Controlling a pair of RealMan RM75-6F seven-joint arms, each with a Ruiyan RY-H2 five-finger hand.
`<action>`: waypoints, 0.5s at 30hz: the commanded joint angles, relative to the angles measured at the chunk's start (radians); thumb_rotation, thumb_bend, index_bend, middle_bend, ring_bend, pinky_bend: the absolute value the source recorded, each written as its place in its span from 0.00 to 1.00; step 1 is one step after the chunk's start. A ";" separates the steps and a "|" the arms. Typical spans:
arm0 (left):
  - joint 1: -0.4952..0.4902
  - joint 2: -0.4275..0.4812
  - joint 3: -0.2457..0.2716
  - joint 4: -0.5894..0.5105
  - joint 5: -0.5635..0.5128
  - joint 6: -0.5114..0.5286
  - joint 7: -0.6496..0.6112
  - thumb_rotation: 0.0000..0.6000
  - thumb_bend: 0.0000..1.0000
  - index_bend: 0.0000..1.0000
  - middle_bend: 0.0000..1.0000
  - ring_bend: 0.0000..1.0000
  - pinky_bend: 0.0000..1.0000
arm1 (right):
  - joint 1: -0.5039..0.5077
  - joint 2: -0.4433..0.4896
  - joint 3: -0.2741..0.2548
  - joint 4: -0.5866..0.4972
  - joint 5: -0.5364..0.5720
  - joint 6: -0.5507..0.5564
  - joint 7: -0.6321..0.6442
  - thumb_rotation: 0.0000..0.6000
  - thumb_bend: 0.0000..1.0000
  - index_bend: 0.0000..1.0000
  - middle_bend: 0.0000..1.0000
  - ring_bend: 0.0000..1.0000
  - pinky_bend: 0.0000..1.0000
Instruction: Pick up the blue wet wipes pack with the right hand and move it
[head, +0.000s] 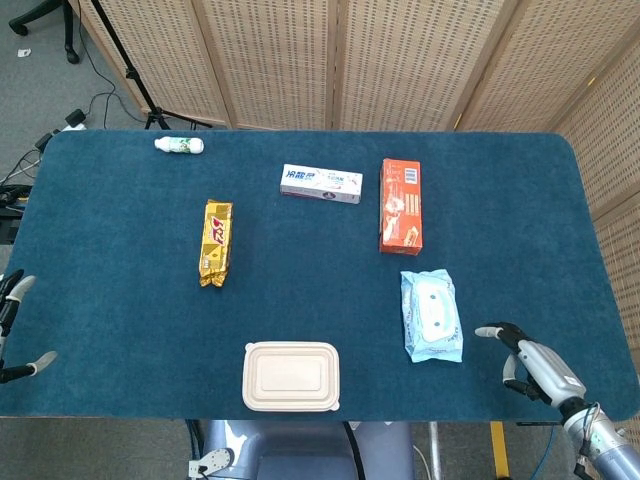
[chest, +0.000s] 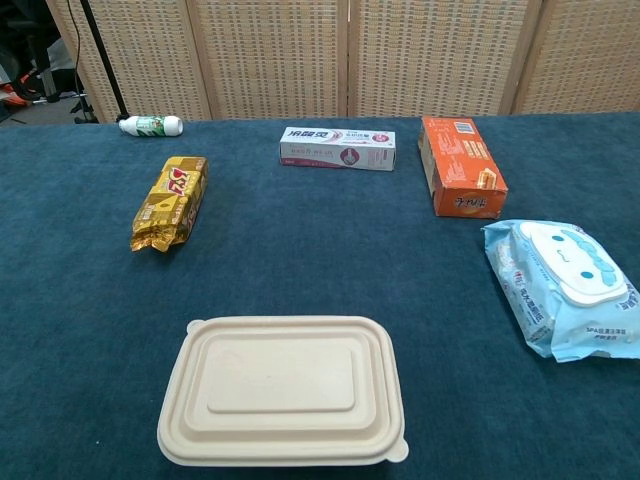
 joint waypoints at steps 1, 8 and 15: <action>-0.001 0.000 0.000 -0.001 -0.001 -0.003 0.000 1.00 0.00 0.00 0.00 0.00 0.00 | 0.030 0.001 -0.020 0.007 0.007 -0.053 -0.078 1.00 1.00 0.24 0.17 0.02 0.12; -0.002 0.002 -0.001 -0.003 -0.005 -0.008 -0.001 1.00 0.00 0.00 0.00 0.00 0.00 | 0.051 -0.066 -0.018 0.082 -0.002 -0.054 -0.350 1.00 1.00 0.30 0.18 0.03 0.12; -0.005 0.003 -0.002 -0.003 -0.007 -0.017 -0.002 1.00 0.00 0.00 0.00 0.00 0.00 | 0.067 -0.146 -0.011 0.168 -0.031 -0.023 -0.624 1.00 1.00 0.32 0.18 0.01 0.12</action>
